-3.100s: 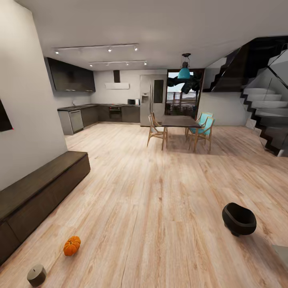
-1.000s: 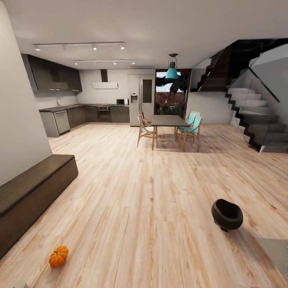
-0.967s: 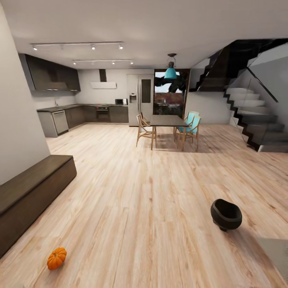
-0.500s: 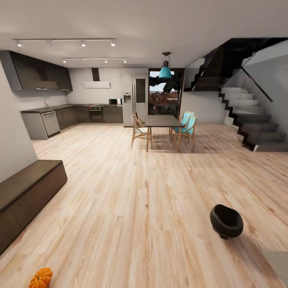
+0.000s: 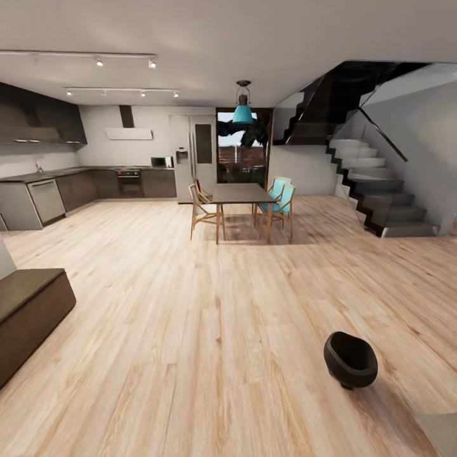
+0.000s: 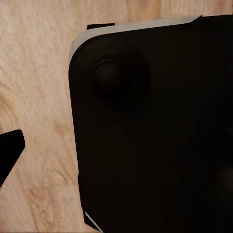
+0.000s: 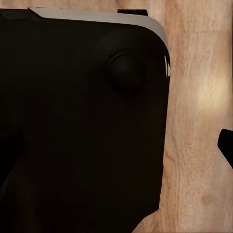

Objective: Place each of the two pumpkins and all three candles from the living room inside a cabinet in the living room (use any cabinet), then make sure every cabinet is closed, and position the cauldron so it is next to a table in the living room.

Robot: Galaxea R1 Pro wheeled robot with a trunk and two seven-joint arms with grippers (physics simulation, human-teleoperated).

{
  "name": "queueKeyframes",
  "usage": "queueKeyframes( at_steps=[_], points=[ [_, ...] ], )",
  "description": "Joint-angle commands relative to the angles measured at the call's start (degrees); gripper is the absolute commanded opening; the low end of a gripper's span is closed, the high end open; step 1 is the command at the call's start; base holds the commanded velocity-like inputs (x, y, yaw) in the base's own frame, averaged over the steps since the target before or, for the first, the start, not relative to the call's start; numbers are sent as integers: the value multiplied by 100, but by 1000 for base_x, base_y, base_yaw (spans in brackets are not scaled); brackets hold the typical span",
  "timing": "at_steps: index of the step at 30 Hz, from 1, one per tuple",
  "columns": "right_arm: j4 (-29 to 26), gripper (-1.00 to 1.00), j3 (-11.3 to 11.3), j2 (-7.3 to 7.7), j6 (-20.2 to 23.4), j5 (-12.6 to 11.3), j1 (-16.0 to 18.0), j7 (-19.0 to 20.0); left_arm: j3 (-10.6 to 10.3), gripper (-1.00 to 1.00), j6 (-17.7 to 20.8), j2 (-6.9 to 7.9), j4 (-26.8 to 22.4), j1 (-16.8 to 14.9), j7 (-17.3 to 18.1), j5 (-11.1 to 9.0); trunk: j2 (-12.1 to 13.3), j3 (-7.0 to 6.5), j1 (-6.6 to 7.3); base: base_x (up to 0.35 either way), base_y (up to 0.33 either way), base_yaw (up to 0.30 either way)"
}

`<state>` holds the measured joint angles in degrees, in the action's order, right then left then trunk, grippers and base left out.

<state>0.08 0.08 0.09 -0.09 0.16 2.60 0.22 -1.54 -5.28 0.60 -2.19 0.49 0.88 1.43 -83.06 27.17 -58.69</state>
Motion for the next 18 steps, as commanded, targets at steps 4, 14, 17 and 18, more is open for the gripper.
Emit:
queueKeyframes(
  at_steps=[4, 14, 17, 18],
  points=[
    [1, 100, 1, 0, -3, 2, 3, 4, -20, 100, -8, 2, -12, 3, 9, 15, -2, 5, -4, 343, 50, -281],
    [1, 100, 9, 0, -9, 0, 1, 4, -21, 100, -8, 2, -11, 4, 9, 15, -2, 5, -4, 343, 125, -282],
    [1, 100, 10, 0, -9, -2, -1, 3, -26, 100, -8, 3, -14, 4, 9, 16, -2, 5, -4, 343, 159, -282],
    [1, 100, 10, 0, -9, -2, -1, 3, -26, 100, -8, 3, -14, 4, 9, 16, -2, 5, -4, 342, 164, -282]
  ],
)
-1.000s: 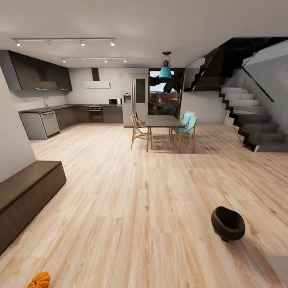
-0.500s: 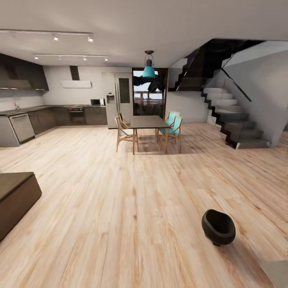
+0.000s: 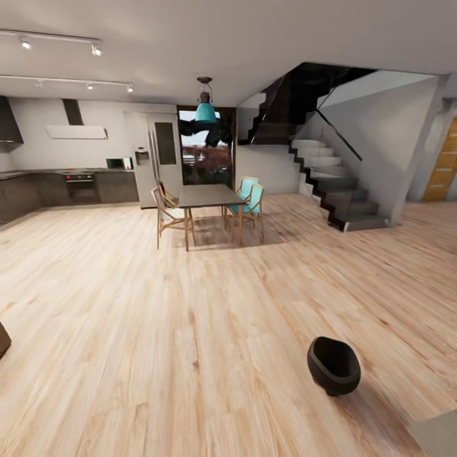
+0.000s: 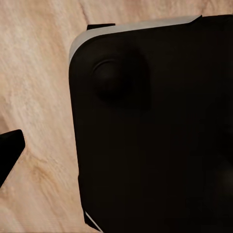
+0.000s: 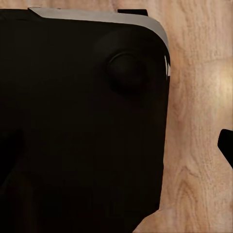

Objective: Place each of the two pumpkins and all three candles from the living room inside a cabinet in the living room (use any cabinet), then make sure every cabinet is closed, and position the cauldron so it is next to a table in the living room.

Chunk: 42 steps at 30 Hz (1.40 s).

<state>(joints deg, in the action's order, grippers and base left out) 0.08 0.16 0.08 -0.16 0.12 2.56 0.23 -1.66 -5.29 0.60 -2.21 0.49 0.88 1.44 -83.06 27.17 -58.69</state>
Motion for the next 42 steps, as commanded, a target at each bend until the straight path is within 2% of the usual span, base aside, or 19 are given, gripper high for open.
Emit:
queueKeyframes(
  at_steps=[1, 13, 19, 27, 31, 36, 42],
  points=[
    [1, 100, 2, 0, -2, 3, 5, 3, -15, 100, -7, 3, -10, 4, 9, 15, -2, 5, -4, 342, 166, -282],
    [1, 100, 51, 0, 11, -28, 5, -9, -23, 100, -7, 1, -15, 4, -8, 27, -2, 7, -4, 340, 171, -281],
    [1, 100, 64, 0, -1, -240, 5, -6, -47, 100, 3, 1, -16, 4, -67, 17, -2, 39, -4, 333, 189, -226],
    [1, 100, 55, 0, 1, -274, 6, -6, -46, 100, 30, 1, -29, -65, -71, -23, -2, 84, -4, 329, 199, -226],
    [1, 100, 56, 0, -1, -276, 3, -8, -33, 100, 69, 5, -241, -92, -29, -71, -2, 97, -4, 329, 198, -254],
    [9, 100, 224, 0, 81, -415, 6, -2, 0, 100, 213, 15, -425, -116, -17, -90, -2, 101, -4, 322, 165, -266],
    [4, 100, 247, -37, -100, -472, 6, -15, 21, 100, 154, 7, -379, -111, -8, -99, -2, 104, -4, 226, 152, -268]
  ],
)
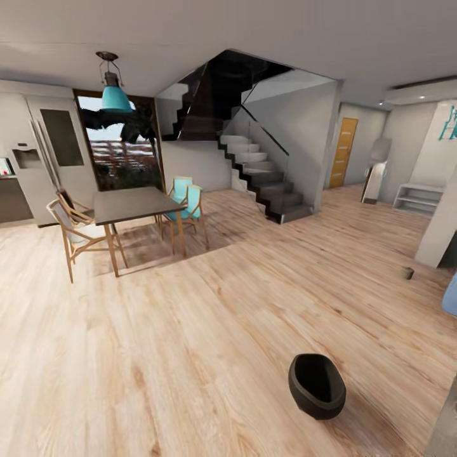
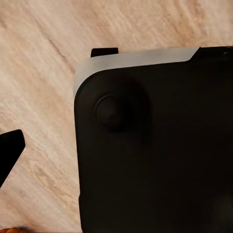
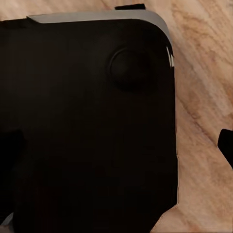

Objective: Place each of the two pumpkins and all three candles from the living room inside a cabinet in the living room (use any cabinet), then make sure every cabinet is closed, and position the cauldron so it is next to a table in the living room.

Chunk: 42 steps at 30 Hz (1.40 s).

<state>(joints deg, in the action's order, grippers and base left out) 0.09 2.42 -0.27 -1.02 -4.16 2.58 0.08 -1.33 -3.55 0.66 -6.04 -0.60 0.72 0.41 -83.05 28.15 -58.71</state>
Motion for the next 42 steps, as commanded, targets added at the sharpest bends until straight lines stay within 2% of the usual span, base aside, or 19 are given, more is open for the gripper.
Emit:
queueKeyframes(
  at_steps=[1, 7, 42],
  points=[
    [11, 100, 21, -17, -102, -43, 4, 1, -10, 100, -24, 6, 7, -2, 9, 1, -3, 6, -2, 182, 169, -269],
    [48, 100, 22, -50, -318, -42, 5, 2, -42, 100, -39, 11, 15, -1, 16, 14, -3, 6, -2, 175, 227, -270],
    [61, 100, 22, -52, -281, -50, 2, 10, -78, 100, -49, 64, 15, 3, 16, 86, -3, 6, -2, 200, 250, -280]
  ],
)
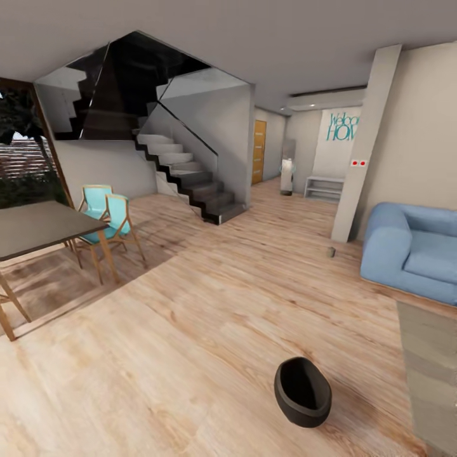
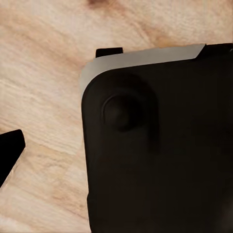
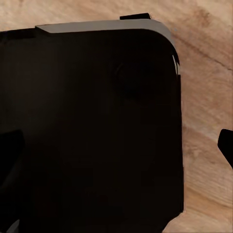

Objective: Place each of the two pumpkins and all three candles from the living room inside a cabinet in the living room (use any cabinet), then make sure every cabinet is closed, and position the cauldron so it is next to a table in the living room.

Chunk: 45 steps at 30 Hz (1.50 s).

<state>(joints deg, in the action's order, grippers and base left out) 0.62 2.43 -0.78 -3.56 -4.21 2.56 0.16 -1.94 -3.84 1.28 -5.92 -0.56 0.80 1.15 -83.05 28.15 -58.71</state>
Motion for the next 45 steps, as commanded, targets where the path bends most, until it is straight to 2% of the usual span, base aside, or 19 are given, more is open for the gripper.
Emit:
queueKeyframes(
  at_steps=[1, 22, 45],
  points=[
    [8, 100, 23, -1, -23, -48, 3, 2, -17, 100, -20, 3, 3, 0, 8, 14, -3, 6, -2, 211, 241, -288],
    [8, 100, 30, -1, -4, -53, 6, 2, -17, 100, -161, 14, 3, 3, 8, 8, -3, 6, -2, 149, 130, -294],
    [8, 100, 30, -1, -4, -62, 7, 2, -17, 100, -161, 30, 10, 3, 8, 0, -3, 6, -2, 114, 296, -296]
  ],
)
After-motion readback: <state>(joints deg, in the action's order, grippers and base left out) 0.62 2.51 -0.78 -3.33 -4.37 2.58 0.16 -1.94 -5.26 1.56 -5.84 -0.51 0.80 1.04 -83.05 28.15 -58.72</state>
